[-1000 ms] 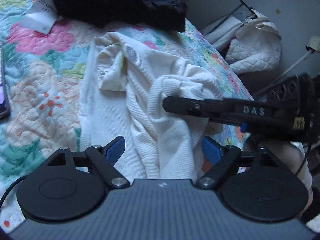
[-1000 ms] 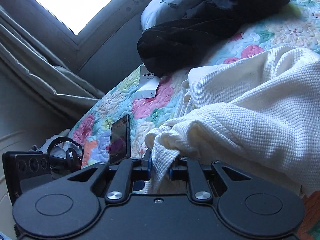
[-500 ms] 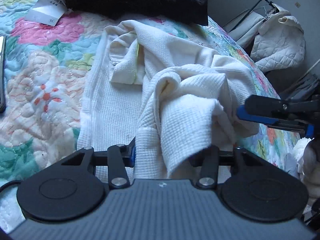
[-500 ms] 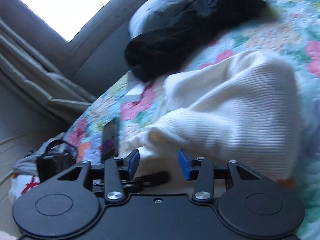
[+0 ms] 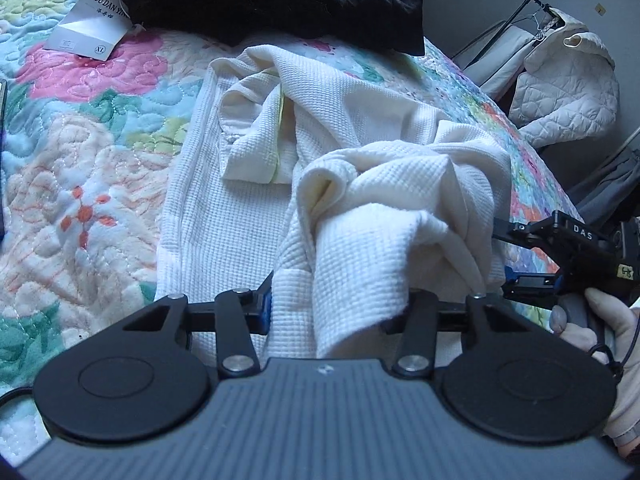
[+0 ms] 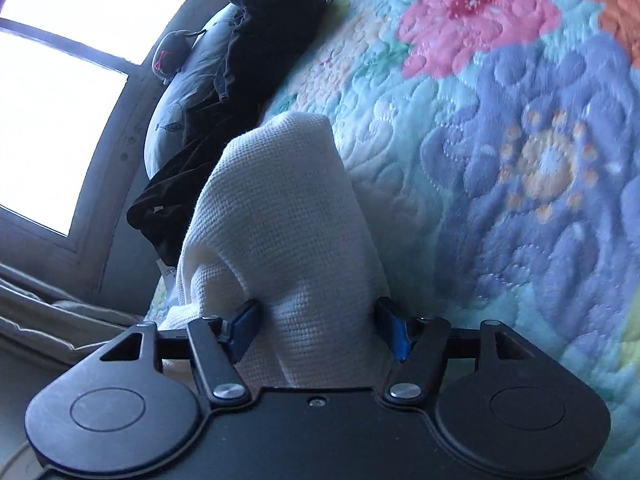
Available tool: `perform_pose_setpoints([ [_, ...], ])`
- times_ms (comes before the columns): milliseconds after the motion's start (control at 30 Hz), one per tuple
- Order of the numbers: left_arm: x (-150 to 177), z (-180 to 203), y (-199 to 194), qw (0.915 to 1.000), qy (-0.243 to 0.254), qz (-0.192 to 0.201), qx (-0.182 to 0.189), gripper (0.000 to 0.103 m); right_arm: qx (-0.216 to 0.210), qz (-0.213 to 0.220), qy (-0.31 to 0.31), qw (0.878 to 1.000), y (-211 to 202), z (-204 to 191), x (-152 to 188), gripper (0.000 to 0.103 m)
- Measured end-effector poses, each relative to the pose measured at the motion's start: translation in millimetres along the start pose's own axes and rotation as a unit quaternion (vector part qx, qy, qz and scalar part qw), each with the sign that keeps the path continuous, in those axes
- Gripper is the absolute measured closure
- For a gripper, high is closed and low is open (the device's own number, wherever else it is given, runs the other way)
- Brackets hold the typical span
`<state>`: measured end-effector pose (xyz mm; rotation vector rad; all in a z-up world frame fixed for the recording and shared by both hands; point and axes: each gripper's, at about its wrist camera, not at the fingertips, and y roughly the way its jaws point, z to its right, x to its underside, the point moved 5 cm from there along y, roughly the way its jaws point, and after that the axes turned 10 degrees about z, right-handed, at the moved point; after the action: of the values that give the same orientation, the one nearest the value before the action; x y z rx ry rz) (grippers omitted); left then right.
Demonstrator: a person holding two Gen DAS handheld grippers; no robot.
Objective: Fold clothes
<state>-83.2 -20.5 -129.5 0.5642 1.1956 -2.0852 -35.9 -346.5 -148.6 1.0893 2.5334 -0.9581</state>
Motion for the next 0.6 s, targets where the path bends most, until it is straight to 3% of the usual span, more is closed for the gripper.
perform_pose_setpoints([
  [33, -2, 0, 0, 1.0, -0.001, 0.002, 0.0, 0.057, -0.003, 0.009, -0.012, 1.0, -1, -7, 0, 0.046],
  [100, -5, 0, 0, 1.0, 0.0, 0.009, -0.001, 0.058, -0.015, 0.023, -0.046, 0.999, -7, -31, -5, 0.069],
  [167, -9, 0, 0, 0.9999, 0.002, 0.016, -0.003, 0.058, -0.043, 0.034, -0.072, 0.996, -14, -60, -15, 0.074],
  [333, -11, -6, -7, 0.9997, -0.006, 0.025, 0.0, 0.059, -0.094, 0.019, -0.124, 0.988, 4, -129, -45, 0.075],
  [533, -6, -23, -22, 0.9997, -0.004, 0.023, -0.009, 0.061, -0.075, -0.064, -0.179, 0.979, 98, -197, -55, 0.075],
  [600, -6, -31, -26, 0.9995, -0.016, 0.023, -0.012, 0.061, -0.073, -0.092, -0.182, 0.976, 133, -212, -53, 0.062],
])
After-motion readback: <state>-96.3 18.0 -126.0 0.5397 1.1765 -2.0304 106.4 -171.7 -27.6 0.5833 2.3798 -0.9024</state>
